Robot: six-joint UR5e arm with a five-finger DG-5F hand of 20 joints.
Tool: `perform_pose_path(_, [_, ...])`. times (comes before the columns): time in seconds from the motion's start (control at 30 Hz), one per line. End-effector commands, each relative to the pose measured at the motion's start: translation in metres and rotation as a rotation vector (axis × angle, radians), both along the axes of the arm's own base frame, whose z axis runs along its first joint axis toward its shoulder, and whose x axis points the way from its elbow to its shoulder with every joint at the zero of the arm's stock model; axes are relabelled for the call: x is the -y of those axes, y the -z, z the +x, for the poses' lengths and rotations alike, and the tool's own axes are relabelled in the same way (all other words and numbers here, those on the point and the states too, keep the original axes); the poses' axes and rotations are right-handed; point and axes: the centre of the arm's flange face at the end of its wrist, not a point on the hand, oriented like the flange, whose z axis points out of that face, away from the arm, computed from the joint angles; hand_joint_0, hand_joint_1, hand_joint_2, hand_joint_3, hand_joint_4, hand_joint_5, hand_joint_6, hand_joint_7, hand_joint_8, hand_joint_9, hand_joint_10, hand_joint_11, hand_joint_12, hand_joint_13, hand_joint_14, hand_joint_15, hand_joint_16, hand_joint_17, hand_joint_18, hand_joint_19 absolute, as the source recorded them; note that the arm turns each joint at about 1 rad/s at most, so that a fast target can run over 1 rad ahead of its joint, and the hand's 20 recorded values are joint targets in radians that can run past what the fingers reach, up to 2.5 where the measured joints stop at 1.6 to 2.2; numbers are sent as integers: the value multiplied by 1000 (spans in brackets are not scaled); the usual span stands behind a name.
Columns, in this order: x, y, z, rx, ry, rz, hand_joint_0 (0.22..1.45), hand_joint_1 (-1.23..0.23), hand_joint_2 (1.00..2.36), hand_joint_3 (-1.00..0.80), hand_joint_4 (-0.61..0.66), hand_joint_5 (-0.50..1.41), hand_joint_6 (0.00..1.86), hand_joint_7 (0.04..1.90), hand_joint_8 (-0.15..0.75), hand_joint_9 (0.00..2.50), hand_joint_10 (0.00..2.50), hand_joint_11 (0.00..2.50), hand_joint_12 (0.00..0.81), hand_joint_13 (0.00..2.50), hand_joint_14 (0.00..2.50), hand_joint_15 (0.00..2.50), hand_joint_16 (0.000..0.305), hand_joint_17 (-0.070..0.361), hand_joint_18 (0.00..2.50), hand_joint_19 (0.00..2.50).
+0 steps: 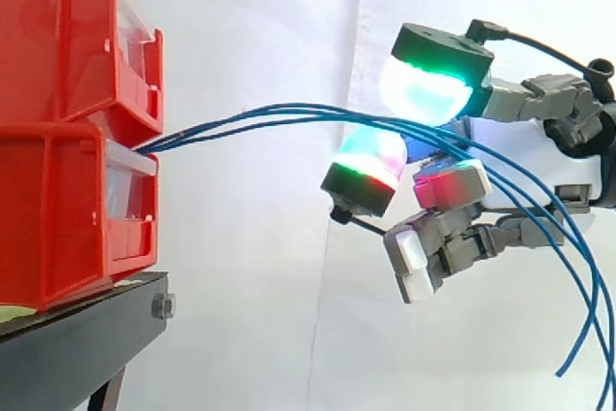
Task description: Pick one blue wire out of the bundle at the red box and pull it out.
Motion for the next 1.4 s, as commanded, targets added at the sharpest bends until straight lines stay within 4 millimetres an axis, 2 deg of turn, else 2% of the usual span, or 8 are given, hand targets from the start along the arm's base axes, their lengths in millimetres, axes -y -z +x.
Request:
perform_pose_path(0.0, [0, 0, 0, 0, -1, 0, 527, -627, 1005, -418, 128, -93, 857, 901, 271, 1256, 30, 859, 376, 907, 24, 608, 60, 136, 606, 640])
perform_pose_path(0.17, [0, 0, 0, 0, -1, 0, 523, -629, 1000, -491, 128, -89, 858, 900, 269, 1271, 30, 871, 375, 910, 25, 608, 61, 136, 611, 631])
perform_pose_path(0.37, [0, 1, 0, -1, -1, 0, 523, -646, 1000, -499, 128, -84, 857, 917, 268, 1279, 29, 858, 373, 912, 26, 601, 60, 136, 615, 640])
perform_pose_path(0.63, [0, 0, 0, 0, -2, -1, 585, -729, 1011, -330, 101, -82, 866, 953, 256, 1280, 30, 855, 358, 911, 25, 612, 57, 127, 605, 634])
perform_pose_path(1.07, [-2, -2, -1, 2, -18, -2, 597, -816, 1014, -180, 91, -79, 876, 937, 276, 1279, 29, 849, 377, 932, 26, 601, 63, 141, 658, 595])
perform_pose_path(1.37, [-2, -7, -1, 6, -22, -4, 620, -859, 1018, -103, 27, -87, 896, 925, 266, 1230, 28, 840, 368, 907, 24, 599, 61, 136, 632, 567])
